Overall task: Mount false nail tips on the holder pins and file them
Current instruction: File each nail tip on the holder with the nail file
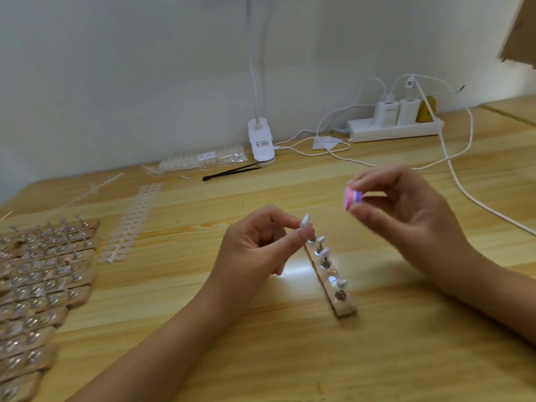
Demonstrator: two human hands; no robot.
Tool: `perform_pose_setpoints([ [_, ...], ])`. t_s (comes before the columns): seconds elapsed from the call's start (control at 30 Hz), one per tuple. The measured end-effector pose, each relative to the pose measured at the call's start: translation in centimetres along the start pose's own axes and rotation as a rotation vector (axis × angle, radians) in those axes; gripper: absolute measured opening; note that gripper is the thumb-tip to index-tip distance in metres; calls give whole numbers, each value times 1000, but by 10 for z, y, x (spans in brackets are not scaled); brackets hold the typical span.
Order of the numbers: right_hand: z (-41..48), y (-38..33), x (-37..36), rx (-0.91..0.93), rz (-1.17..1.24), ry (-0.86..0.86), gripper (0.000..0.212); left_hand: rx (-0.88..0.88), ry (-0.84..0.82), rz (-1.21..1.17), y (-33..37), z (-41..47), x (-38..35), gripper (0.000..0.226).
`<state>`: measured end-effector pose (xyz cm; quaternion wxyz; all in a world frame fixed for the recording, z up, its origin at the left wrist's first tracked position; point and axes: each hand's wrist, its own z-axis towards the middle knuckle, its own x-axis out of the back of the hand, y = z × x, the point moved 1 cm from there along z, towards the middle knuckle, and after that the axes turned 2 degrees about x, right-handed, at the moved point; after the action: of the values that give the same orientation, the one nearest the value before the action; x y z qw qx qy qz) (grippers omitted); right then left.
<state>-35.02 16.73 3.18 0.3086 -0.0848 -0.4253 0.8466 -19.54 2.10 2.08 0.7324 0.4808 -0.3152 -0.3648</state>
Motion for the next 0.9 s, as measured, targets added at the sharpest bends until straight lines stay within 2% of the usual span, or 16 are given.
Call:
perform_pose_setpoints([
  [0.13,10,13,16,-232,69,189,31,-70,-131,213,-3,-2,3,10],
  [0.27,12,16,15,-326,146,208,33,-146,-215,472,-10,-3,-1,10],
  [0.37,12,15,14,-347,133,202,34,-182,-248,575,-13,-3,-5,9],
  [0.5,11,14,12,-349,139,191,28,-192,-220,604,-14,-3,-6,10],
  [0.9,11,18,13,-372,169,208,32,-167,-213,605,-10,-7,-9,9],
])
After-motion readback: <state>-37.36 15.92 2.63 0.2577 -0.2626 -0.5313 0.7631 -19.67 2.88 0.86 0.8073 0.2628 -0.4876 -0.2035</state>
